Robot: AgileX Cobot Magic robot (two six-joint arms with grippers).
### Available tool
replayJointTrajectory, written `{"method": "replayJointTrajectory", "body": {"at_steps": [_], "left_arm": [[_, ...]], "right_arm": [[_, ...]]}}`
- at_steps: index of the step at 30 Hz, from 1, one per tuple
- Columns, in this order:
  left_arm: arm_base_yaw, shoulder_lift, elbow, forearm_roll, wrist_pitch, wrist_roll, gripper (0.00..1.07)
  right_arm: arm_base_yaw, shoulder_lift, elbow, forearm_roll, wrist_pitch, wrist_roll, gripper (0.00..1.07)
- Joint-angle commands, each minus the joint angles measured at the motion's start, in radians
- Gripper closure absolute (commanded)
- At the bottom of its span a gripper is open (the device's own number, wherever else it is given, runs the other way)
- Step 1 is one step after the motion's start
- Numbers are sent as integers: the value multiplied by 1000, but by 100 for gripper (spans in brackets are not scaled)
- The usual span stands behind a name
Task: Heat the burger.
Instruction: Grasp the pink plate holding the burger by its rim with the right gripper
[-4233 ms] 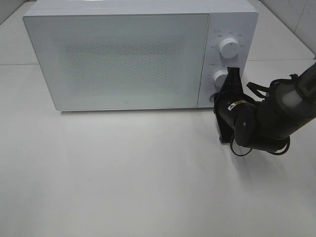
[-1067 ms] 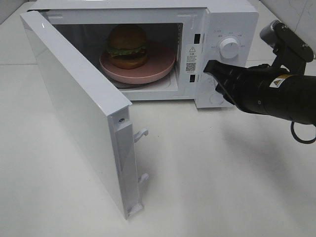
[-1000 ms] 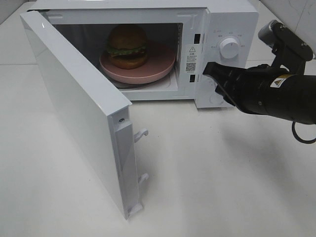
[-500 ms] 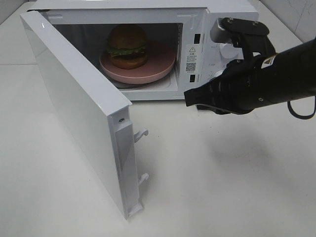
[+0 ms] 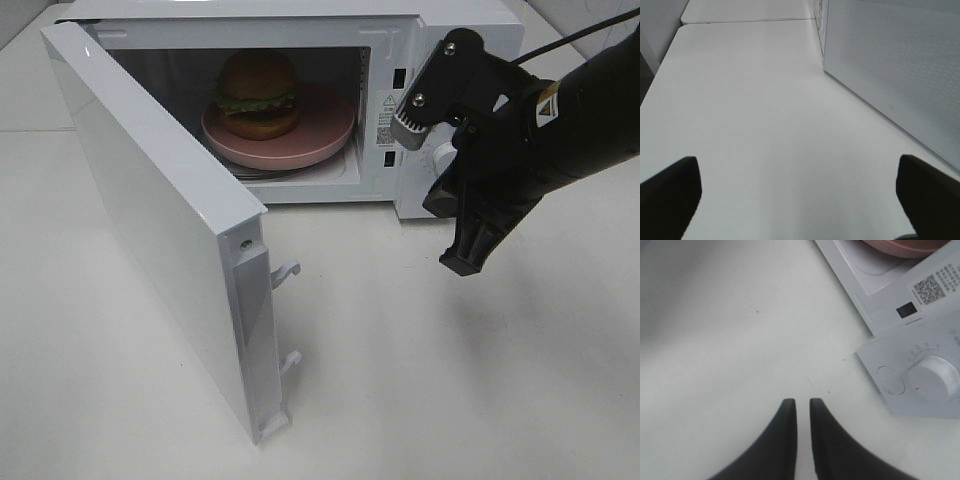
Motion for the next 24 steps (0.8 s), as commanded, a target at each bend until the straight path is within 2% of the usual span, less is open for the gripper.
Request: {"method": "replayJointTrajectory", "body": {"at_steps": [1, 6, 8, 15, 18, 19, 20, 21, 22, 23, 24], "left_arm": [[2, -14, -1, -4, -14, 0, 9], [2, -14, -1, -4, -14, 0, 9], [2, -14, -1, -4, -14, 0, 9], [2, -14, -1, -4, -14, 0, 9], [2, -14, -1, -4, -14, 0, 9], [2, -14, -1, -4, -14, 0, 9], [2, -14, -1, -4, -14, 0, 9], [2, -14, -1, -4, -14, 0, 9], [2, -14, -1, -4, -14, 0, 9], [2, -14, -1, -4, -14, 0, 9], [2, -14, -1, -4, -14, 0, 9]], "right_arm": [[1, -7, -7, -71, 9, -88, 93], [1, -7, -11, -136, 35, -206, 93], [1, -4, -32, -174, 89, -326, 93], [1, 1, -84, -194, 112, -418, 90], [1, 8, -111, -193, 112, -418, 82], [1, 8, -120, -192, 105, -418, 71], [1, 8, -120, -192, 105, -418, 71], [1, 8, -123, -192, 101, -418, 63], [2, 8, -129, -187, 99, -418, 50], [2, 8, -129, -187, 99, -418, 50], [9, 8, -131, -183, 96, -418, 42]]}}
